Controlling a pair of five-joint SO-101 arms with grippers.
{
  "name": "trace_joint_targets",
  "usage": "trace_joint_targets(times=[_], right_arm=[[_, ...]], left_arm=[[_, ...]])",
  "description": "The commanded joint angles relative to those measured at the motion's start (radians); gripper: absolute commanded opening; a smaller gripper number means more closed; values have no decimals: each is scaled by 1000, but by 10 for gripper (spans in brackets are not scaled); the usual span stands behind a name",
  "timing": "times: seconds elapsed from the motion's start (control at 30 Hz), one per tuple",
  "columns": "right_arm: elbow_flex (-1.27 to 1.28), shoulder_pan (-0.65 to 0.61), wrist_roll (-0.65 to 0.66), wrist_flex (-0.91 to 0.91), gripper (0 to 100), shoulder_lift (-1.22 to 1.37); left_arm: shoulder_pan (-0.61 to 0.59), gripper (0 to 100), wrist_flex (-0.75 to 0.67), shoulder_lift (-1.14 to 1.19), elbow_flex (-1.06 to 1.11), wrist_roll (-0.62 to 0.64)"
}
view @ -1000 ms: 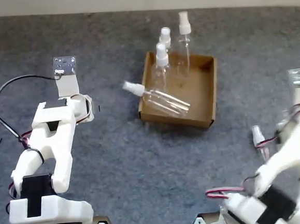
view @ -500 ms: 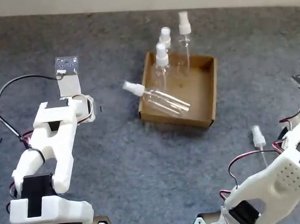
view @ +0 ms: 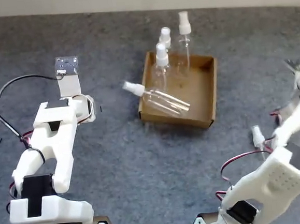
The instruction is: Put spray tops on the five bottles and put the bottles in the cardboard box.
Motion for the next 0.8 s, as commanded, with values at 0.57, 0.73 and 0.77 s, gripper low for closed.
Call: trace_joint_targets(times=[0.57,0.73,0.77], right_arm=[[565,-197,-129,-357,231,-131],[565,-197,-130,-366,146,-139],[565,-197,-135,-361,109,-139]], left_arm=[[19,228,-18,-4,-7,5],[19,228,-18,-4,-7,5],[19,228,-18,-4,-7,5]])
